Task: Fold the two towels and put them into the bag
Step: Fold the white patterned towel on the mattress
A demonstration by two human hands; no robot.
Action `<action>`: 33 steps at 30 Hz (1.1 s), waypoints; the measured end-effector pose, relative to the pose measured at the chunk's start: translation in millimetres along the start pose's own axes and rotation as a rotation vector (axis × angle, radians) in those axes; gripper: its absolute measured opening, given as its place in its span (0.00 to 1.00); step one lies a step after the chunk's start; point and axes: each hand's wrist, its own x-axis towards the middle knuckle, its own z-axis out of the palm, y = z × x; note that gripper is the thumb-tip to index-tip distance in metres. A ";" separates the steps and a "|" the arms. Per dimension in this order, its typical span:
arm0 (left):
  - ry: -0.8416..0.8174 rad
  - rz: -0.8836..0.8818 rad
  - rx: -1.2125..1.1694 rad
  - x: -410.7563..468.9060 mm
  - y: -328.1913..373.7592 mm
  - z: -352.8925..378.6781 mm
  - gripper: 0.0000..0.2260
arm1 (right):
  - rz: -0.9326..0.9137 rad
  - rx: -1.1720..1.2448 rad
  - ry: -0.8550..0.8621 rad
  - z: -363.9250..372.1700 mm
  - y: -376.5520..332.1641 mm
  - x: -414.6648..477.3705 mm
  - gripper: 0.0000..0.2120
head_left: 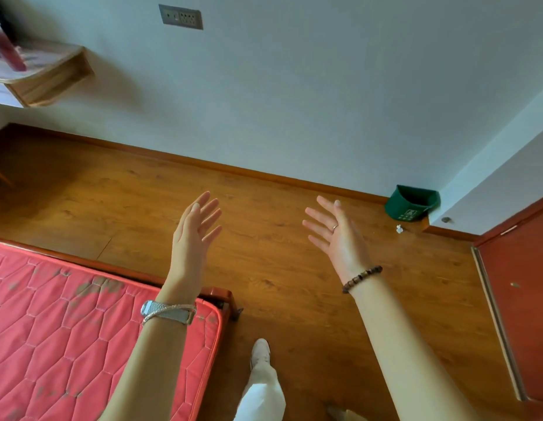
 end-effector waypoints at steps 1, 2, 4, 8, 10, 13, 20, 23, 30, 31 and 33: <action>0.012 -0.001 -0.008 16.9 1.2 0.1 0.21 | -0.001 -0.010 -0.007 4.8 -6.3 17.4 0.21; 0.025 0.000 -0.011 30.7 2.5 0.0 0.19 | 0.001 -0.012 -0.014 8.8 -11.8 31.3 0.22; 0.054 -0.001 -0.018 58.0 5.9 -1.9 0.16 | 0.008 0.001 -0.021 17.5 -22.2 58.2 0.22; 0.096 0.013 -0.036 114.2 18.5 -7.7 0.15 | 0.014 0.038 -0.034 36.4 -38.3 111.6 0.22; 0.117 0.027 -0.025 137.2 25.1 -11.0 0.15 | 0.023 0.043 -0.051 47.9 -45.0 136.1 0.22; 0.158 0.042 -0.023 165.5 30.7 -18.1 0.15 | 0.037 0.056 -0.084 65.8 -53.3 169.5 0.22; 0.278 0.070 -0.008 220.1 31.4 -32.5 0.17 | 0.058 0.029 -0.228 109.3 -70.8 249.0 0.22; 0.358 0.083 -0.015 245.1 32.2 -33.1 0.17 | 0.073 0.008 -0.316 129.5 -77.0 290.5 0.22; 0.551 0.121 -0.063 305.6 38.0 -28.4 0.16 | 0.104 -0.083 -0.518 176.2 -98.2 387.1 0.23; 0.578 0.121 -0.070 313.4 39.2 -27.8 0.15 | 0.108 -0.095 -0.544 182.3 -102.2 398.4 0.23; 0.637 0.125 -0.087 329.5 42.7 -25.9 0.14 | 0.115 -0.119 -0.597 193.9 -109.0 420.9 0.22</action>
